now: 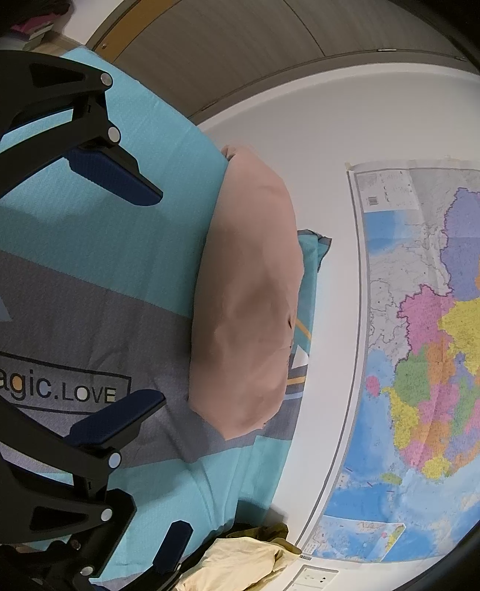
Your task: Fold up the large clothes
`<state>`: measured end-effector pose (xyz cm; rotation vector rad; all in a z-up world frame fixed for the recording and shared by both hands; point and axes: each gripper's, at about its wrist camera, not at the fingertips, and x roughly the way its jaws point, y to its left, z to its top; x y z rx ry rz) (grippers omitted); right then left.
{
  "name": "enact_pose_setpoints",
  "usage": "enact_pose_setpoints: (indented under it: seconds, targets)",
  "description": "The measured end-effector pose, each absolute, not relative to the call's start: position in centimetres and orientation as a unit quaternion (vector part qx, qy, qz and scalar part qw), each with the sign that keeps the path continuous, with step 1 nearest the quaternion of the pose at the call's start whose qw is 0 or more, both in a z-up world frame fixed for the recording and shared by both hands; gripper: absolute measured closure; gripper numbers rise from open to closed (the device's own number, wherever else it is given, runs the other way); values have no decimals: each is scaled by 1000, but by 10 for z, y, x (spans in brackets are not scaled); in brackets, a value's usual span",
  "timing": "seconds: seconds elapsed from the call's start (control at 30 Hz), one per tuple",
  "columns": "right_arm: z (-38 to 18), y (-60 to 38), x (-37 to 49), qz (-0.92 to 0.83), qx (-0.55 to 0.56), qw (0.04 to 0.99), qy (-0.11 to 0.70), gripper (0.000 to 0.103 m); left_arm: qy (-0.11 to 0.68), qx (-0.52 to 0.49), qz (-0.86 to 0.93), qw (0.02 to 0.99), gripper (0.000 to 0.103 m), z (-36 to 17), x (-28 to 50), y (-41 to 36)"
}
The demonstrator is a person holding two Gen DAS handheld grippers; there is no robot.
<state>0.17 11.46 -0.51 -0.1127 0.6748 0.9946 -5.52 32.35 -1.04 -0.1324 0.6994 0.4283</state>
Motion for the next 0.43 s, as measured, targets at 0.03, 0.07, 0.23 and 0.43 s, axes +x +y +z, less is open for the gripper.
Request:
enact_pose_setpoints:
  seconds: [0.03, 0.07, 0.23, 0.43]
  targets:
    - [-5, 114, 2, 467, -53, 823, 317, 6, 334, -58, 213, 916, 7, -10, -56, 323]
    - [-5, 114, 1, 468, -52, 824, 317, 6, 325, -51, 217, 919, 7, -9, -57, 321]
    - [-5, 111, 3, 461, -52, 827, 318, 6, 332, -55, 204, 919, 7, -9, -54, 317]
    - [-4, 80, 7, 417, -38, 852, 314, 6, 361, -75, 150, 917, 7, -18, -35, 302]
